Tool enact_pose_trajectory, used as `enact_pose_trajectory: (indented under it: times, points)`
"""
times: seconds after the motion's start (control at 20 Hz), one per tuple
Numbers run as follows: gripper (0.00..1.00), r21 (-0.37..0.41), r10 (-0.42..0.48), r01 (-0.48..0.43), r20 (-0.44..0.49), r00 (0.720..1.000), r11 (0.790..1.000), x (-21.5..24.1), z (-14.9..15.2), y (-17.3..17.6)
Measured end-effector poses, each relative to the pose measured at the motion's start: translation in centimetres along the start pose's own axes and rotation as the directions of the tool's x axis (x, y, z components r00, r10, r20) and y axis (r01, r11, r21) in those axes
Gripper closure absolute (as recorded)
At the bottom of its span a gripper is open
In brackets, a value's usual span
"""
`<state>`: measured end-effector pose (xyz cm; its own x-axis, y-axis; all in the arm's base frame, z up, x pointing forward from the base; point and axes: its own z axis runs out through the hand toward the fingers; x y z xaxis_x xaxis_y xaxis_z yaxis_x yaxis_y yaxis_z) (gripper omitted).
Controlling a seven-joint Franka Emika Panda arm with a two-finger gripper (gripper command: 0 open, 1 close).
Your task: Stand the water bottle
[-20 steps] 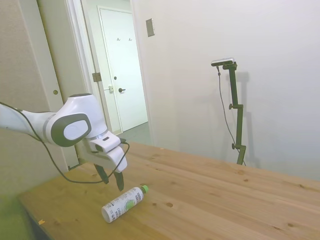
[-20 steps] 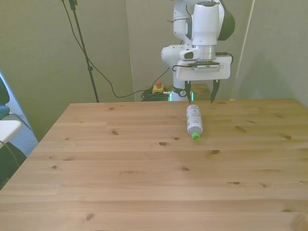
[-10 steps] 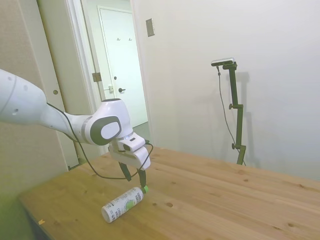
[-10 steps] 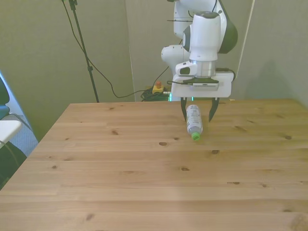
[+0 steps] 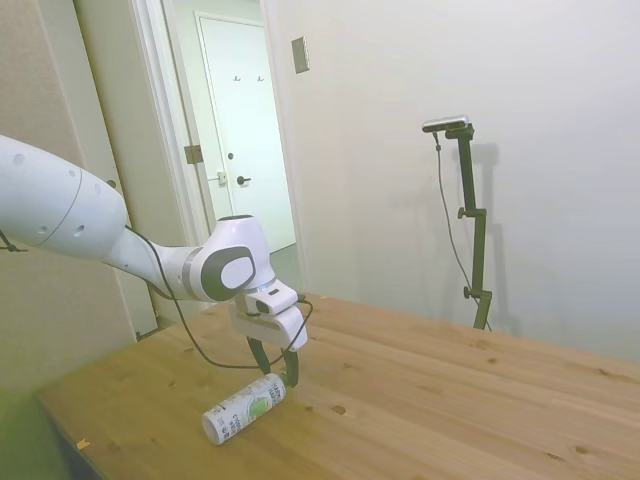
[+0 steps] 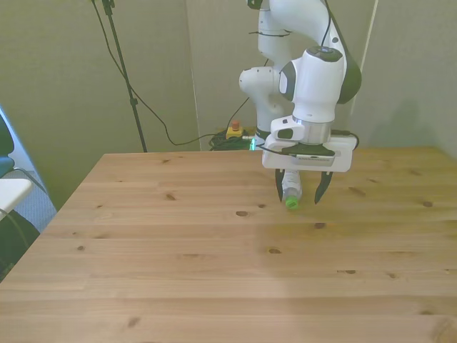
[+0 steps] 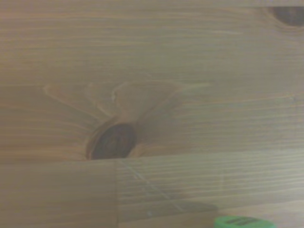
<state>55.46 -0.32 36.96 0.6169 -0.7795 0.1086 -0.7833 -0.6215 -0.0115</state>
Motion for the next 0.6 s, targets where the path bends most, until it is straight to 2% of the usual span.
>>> enact_pose_trajectory:
  times: [0.6]
  points:
    - [1.0,-0.028,0.042,-0.042,0.017,0.999,0.999,0.9,2.0,0.3]
